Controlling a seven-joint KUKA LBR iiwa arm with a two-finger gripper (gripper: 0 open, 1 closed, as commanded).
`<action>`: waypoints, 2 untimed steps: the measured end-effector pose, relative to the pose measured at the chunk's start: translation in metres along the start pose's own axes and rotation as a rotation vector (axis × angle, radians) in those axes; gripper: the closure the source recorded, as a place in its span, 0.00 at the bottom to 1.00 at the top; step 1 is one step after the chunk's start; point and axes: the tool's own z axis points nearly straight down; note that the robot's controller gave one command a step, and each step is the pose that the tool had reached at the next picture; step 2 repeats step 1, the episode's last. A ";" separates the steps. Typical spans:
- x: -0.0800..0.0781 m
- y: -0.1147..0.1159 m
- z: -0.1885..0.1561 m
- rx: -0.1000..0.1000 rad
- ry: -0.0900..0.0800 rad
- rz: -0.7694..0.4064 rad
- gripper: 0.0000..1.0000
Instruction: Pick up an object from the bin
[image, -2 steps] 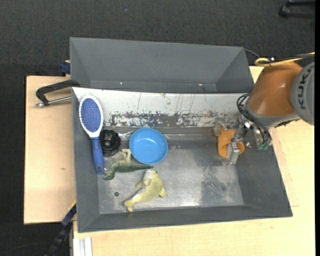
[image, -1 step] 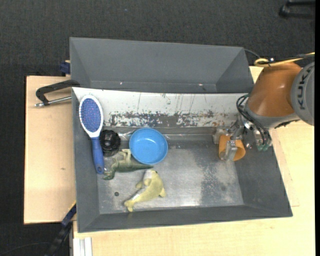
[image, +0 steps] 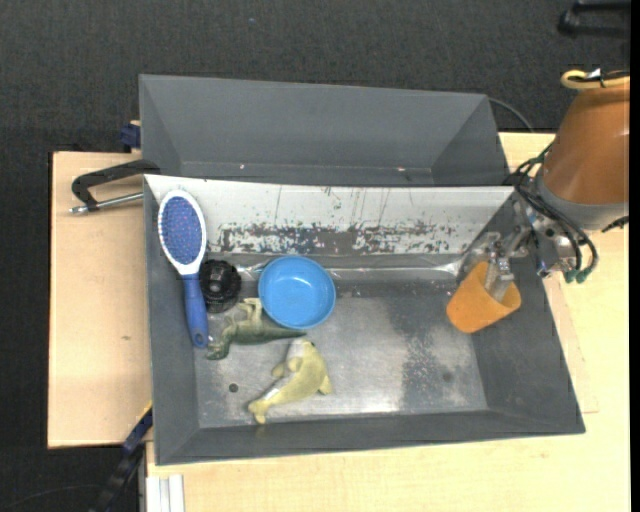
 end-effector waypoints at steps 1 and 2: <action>0.013 0.041 -0.227 0.001 -0.004 -0.043 1.00; 0.013 0.041 -0.227 0.001 -0.004 -0.043 1.00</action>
Offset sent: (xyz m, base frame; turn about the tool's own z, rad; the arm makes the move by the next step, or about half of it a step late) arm -0.0214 0.0392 0.2199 -0.0416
